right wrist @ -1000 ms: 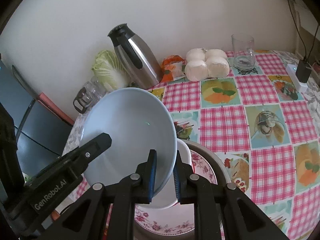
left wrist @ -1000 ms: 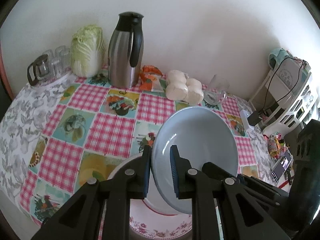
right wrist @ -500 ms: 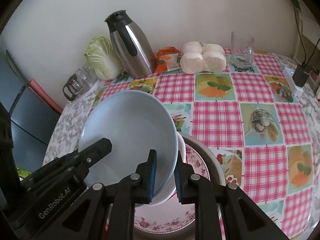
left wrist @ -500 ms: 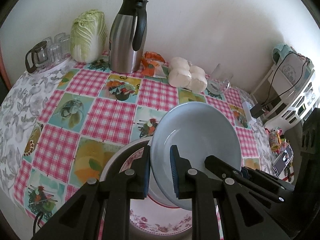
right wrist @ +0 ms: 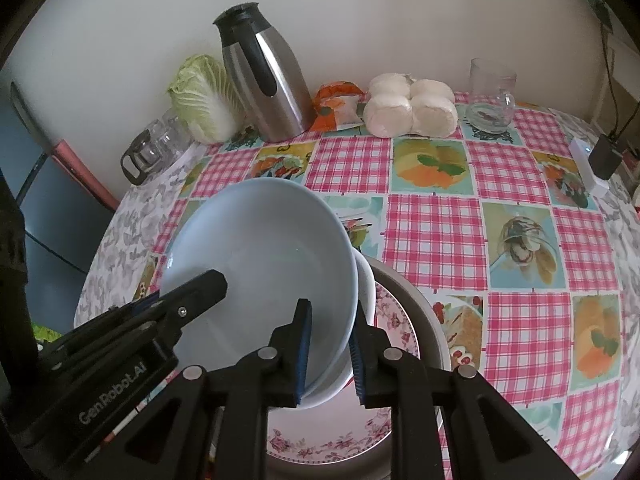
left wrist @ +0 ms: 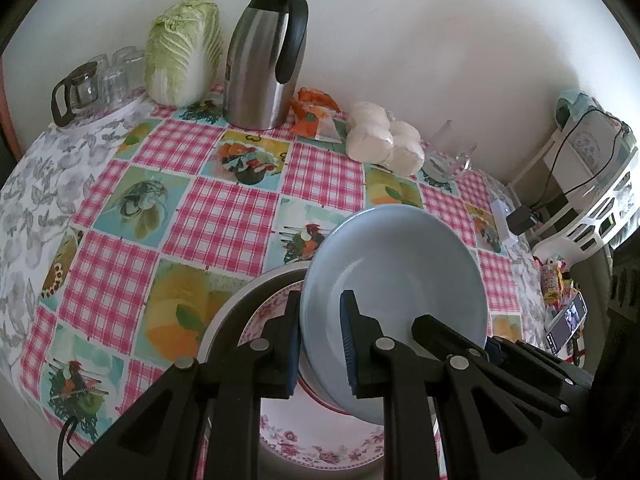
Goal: Organize plates and bowls
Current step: 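Lower the pale blue bowl into the square white bowl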
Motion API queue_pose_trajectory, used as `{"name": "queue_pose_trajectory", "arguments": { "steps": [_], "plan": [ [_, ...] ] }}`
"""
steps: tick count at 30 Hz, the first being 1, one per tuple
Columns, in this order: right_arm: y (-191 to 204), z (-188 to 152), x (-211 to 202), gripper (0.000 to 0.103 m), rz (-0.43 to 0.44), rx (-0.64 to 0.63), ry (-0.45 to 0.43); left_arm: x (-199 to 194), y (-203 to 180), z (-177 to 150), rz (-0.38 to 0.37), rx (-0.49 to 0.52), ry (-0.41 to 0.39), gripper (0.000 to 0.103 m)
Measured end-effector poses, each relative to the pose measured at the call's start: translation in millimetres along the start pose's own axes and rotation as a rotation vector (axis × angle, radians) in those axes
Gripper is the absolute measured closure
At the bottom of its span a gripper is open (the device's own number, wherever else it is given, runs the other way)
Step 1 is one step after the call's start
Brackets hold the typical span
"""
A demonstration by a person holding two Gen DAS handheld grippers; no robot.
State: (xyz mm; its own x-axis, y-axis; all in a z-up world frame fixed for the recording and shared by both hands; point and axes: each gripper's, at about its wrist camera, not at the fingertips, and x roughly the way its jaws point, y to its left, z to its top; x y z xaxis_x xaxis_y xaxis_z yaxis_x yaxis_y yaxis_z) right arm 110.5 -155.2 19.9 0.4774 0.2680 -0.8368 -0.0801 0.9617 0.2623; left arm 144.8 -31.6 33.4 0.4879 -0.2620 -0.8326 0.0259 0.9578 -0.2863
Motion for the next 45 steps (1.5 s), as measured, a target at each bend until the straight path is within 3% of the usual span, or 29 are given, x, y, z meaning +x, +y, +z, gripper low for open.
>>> {"name": "queue_pose_trajectory", "arguments": {
  "steps": [13,18,25,28,36,39,41,43,45],
  "plan": [
    [0,-1,-3,0.061,0.038,0.008,0.017,5,1,1,0.038,0.005,-0.007,0.095],
    [-3,-1,-4,0.060,0.056,0.023,0.025,6,0,0,0.034,0.009,-0.006,0.095],
    [-21,0,-7,0.058,0.147,0.130,0.029,8,-2,-1,0.028,0.015,0.000,0.095],
    [-26,1,-13,0.048,0.134,0.149,0.003,4,-4,0,0.019,0.013,-0.020,0.096],
    [-34,1,-19,0.048,0.115,0.157,-0.010,-3,-5,-1,0.019,0.019,-0.038,0.097],
    [-34,-1,-25,0.042,0.091,0.139,-0.026,-9,-4,-5,0.016,0.017,-0.046,0.096],
    [-32,-3,-30,0.035,0.073,0.125,-0.040,-13,-5,-8,0.023,0.021,-0.047,0.084],
    [-30,-4,-32,0.030,0.054,0.113,-0.049,-17,-6,-12,0.029,0.033,-0.058,0.051],
    [-28,-7,-33,0.022,0.032,0.093,-0.055,-23,-5,-15,0.037,0.043,-0.074,0.043]
  ]
}}
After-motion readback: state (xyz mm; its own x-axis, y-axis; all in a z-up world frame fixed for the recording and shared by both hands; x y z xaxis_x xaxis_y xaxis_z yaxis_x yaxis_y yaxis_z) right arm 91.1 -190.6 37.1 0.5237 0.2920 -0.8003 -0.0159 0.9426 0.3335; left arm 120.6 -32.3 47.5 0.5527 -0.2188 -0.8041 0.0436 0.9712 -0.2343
